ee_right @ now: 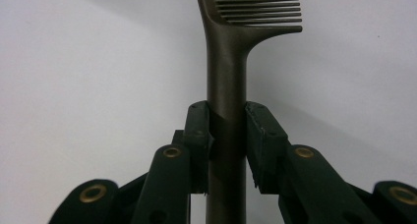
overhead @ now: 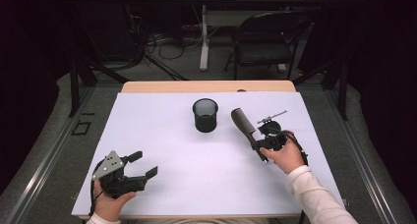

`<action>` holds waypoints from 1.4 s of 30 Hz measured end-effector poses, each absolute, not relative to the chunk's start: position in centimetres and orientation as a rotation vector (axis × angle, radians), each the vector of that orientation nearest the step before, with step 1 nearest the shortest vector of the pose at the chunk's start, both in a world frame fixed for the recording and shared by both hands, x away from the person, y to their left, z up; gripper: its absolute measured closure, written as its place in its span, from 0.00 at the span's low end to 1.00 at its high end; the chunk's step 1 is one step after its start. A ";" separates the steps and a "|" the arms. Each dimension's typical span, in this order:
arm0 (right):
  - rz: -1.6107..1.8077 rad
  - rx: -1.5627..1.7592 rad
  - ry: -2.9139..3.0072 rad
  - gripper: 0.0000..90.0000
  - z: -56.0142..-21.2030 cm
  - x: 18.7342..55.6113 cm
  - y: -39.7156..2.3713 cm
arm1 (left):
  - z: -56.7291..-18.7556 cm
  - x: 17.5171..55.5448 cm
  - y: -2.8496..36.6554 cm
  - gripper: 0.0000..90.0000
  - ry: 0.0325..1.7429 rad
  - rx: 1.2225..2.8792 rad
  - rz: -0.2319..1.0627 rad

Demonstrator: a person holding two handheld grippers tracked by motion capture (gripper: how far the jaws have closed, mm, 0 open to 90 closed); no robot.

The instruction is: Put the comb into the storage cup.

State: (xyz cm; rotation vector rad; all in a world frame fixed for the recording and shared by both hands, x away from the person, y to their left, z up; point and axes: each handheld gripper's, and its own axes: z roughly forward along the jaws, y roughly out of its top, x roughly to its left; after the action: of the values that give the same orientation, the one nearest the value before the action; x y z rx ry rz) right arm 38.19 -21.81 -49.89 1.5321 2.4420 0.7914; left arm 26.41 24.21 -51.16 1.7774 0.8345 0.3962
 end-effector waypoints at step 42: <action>1.197 1.078 2.338 0.81 -47.2 35.0 -18.1 | -51.3 26.6 24.3 0.20 0.844 1.776 0.399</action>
State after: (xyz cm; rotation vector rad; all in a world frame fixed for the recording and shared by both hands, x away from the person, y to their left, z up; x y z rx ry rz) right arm 35.04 -18.13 -47.18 1.0780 2.3378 1.1968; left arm 26.56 24.33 -51.30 1.7764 0.8437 0.3988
